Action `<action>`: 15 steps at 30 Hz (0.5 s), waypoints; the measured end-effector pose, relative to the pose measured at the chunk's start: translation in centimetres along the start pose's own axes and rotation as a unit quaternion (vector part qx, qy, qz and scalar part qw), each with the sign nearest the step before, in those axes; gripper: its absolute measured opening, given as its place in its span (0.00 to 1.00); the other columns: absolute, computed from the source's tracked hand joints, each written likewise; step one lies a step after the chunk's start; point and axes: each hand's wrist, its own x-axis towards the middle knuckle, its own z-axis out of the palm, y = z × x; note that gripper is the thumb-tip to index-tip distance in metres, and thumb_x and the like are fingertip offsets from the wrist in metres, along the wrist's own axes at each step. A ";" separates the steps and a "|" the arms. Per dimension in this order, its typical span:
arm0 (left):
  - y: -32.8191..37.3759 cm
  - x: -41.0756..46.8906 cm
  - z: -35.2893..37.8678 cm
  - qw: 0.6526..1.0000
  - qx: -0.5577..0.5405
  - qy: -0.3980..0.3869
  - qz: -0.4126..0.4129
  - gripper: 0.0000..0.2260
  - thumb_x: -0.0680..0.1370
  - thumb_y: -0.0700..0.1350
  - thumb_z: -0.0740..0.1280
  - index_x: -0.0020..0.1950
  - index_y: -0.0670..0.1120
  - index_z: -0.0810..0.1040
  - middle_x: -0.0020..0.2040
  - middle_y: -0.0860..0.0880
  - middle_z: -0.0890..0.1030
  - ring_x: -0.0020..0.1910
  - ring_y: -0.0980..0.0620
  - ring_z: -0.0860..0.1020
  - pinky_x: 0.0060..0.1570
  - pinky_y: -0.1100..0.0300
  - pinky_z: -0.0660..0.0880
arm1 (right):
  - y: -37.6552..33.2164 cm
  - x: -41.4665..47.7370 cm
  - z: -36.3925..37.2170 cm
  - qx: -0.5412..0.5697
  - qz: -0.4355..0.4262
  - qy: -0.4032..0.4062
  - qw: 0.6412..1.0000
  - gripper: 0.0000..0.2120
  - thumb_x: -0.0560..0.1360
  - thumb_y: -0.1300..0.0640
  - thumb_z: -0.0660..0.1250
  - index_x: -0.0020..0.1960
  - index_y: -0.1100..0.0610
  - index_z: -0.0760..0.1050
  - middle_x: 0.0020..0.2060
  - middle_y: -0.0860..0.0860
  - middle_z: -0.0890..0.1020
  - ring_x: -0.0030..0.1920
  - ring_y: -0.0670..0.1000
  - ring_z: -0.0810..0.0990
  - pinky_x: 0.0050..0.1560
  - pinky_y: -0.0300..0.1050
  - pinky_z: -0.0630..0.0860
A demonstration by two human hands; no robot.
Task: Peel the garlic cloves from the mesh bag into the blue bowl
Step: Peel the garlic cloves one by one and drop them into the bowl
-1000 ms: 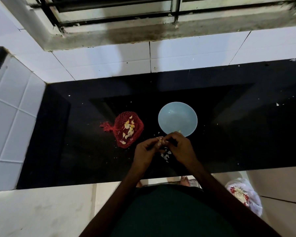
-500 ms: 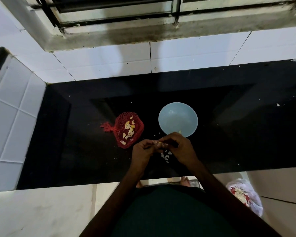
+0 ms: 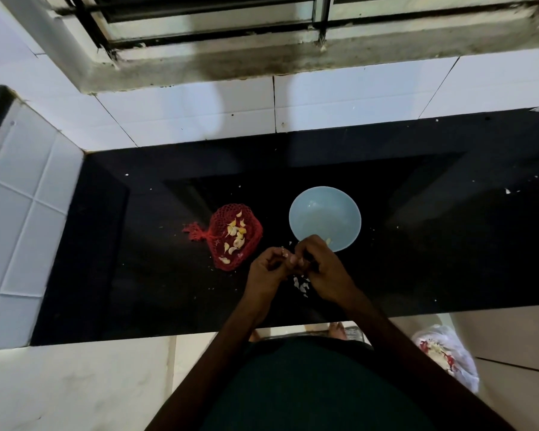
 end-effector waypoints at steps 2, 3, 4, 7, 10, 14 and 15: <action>0.0 -0.1 0.1 1.000 -0.015 0.001 0.006 0.10 0.79 0.37 0.70 0.60 0.38 0.78 0.53 0.43 0.86 0.54 0.46 0.84 0.54 0.54 0.81 | 0.1 0.1 0.3 0.015 0.018 0.008 1.000 0.08 0.78 0.69 0.66 0.47 0.58 0.71 0.46 0.52 0.73 0.48 0.50 0.75 0.46 0.44 0.74; 0.1 -0.2 0.0 1.000 -0.018 0.001 0.007 0.12 0.79 0.37 0.69 0.62 0.37 0.78 0.55 0.42 0.86 0.55 0.45 0.84 0.54 0.55 0.81 | 0.2 0.2 0.3 0.021 0.024 0.006 0.999 0.09 0.77 0.70 0.65 0.47 0.57 0.71 0.46 0.52 0.73 0.49 0.50 0.75 0.47 0.44 0.75; 0.1 -0.2 0.0 1.000 -0.017 -0.001 0.008 0.13 0.79 0.37 0.69 0.63 0.37 0.78 0.56 0.42 0.85 0.55 0.45 0.84 0.55 0.55 0.81 | 0.4 0.2 0.4 0.023 0.028 0.004 0.999 0.10 0.77 0.71 0.65 0.47 0.57 0.71 0.47 0.52 0.73 0.49 0.51 0.75 0.47 0.46 0.76; -0.1 -0.1 0.0 1.000 -0.010 0.009 0.013 0.11 0.79 0.36 0.69 0.60 0.33 0.80 0.55 0.39 0.85 0.54 0.43 0.85 0.53 0.56 0.81 | 0.6 0.2 0.3 0.030 0.046 0.007 0.998 0.11 0.77 0.71 0.64 0.48 0.56 0.71 0.47 0.52 0.74 0.48 0.52 0.76 0.47 0.52 0.77; -0.3 0.2 0.0 0.999 -0.019 0.038 0.014 0.11 0.78 0.36 0.71 0.57 0.31 0.80 0.54 0.35 0.84 0.53 0.39 0.84 0.52 0.54 0.82 | 0.4 0.2 0.5 0.050 0.067 0.022 0.996 0.11 0.76 0.71 0.62 0.49 0.56 0.71 0.46 0.53 0.75 0.47 0.54 0.76 0.46 0.55 0.77; -0.2 0.2 -0.2 0.998 -0.001 0.059 0.016 0.09 0.78 0.37 0.71 0.56 0.35 0.81 0.52 0.37 0.85 0.48 0.42 0.85 0.49 0.54 0.83 | 0.4 0.2 0.4 0.057 0.057 -0.002 0.997 0.09 0.78 0.67 0.65 0.53 0.54 0.72 0.48 0.50 0.76 0.50 0.50 0.77 0.49 0.45 0.76; -0.3 0.2 -0.3 0.998 0.007 0.062 0.017 0.09 0.78 0.38 0.71 0.56 0.36 0.82 0.51 0.38 0.85 0.48 0.43 0.85 0.50 0.53 0.83 | 0.4 0.2 0.3 0.040 0.051 -0.013 0.998 0.09 0.78 0.65 0.68 0.54 0.54 0.73 0.49 0.48 0.76 0.51 0.48 0.77 0.50 0.41 0.75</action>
